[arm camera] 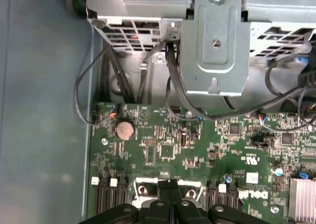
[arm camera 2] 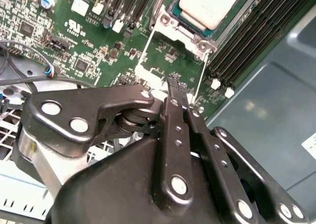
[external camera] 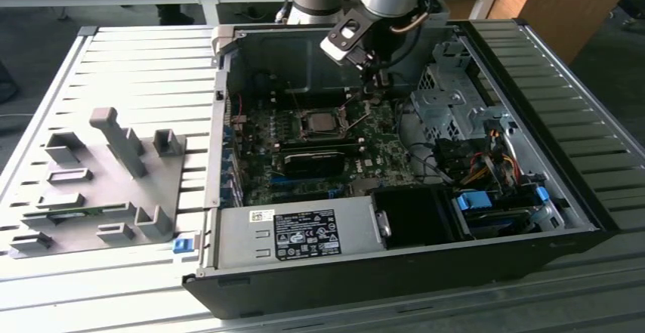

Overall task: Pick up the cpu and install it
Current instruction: 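Close the cpu cover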

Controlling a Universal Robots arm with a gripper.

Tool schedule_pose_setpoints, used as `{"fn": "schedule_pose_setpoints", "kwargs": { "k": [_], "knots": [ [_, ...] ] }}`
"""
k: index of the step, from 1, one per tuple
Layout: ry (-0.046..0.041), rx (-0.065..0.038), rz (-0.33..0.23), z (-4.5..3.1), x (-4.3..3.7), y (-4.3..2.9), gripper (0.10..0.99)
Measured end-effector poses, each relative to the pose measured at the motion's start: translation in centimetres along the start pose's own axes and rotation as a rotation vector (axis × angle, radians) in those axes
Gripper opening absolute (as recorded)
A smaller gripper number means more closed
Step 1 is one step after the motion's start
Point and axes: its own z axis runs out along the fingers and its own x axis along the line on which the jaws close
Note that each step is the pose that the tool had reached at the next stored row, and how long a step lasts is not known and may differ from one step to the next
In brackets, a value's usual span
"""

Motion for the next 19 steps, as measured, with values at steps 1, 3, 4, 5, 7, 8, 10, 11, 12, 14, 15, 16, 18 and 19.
{"fn": "schedule_pose_setpoints", "kwargs": {
  "k": [1, 3, 4, 5, 7, 8, 10, 11, 12, 14, 15, 16, 18, 19],
  "knots": [
    [-0.0003, 0.0, 0.002, 0.02, 0.03, 0.13, 0.106],
    [-0.0011, 0.0, 0.005, 0.03, 0.14, 0.37, 0.106],
    [-0.0014, 0.0, 0.006, 0.04, 0.21, 0.48, 0.106],
    [-0.0015, 0.0, 0.008, 0.05, 0.27, 0.58, 0.106],
    [-0.0016, -0.001, 0.009, 0.06, 0.36, 0.79, 0.106],
    [-0.0016, -0.001, 0.01, 0.07, 0.37, 0.92, 0.106],
    [-0.0019, -0.001, 0.011, 0.08, 0.4, 1.16, 0.106],
    [-0.0019, -0.001, 0.011, 0.09, 0.41, 1.28, 0.106],
    [-0.002, -0.001, 0.012, 0.1, 0.41, 1.39, 0.106],
    [-0.0025, -0.001, 0.013, 0.11, 0.41, 1.64, 0.106],
    [-0.0029, -0.001, 0.014, 0.11, 0.41, 1.78, 0.106],
    [-0.0031, -0.001, 0.014, 0.12, 0.41, 1.93, 0.106],
    [-0.0035, -0.001, 0.015, 0.14, 0.41, 2.18, 0.106],
    [-0.0037, -0.001, 0.015, 0.16, 0.4, 2.28, 0.106]
  ]
}}
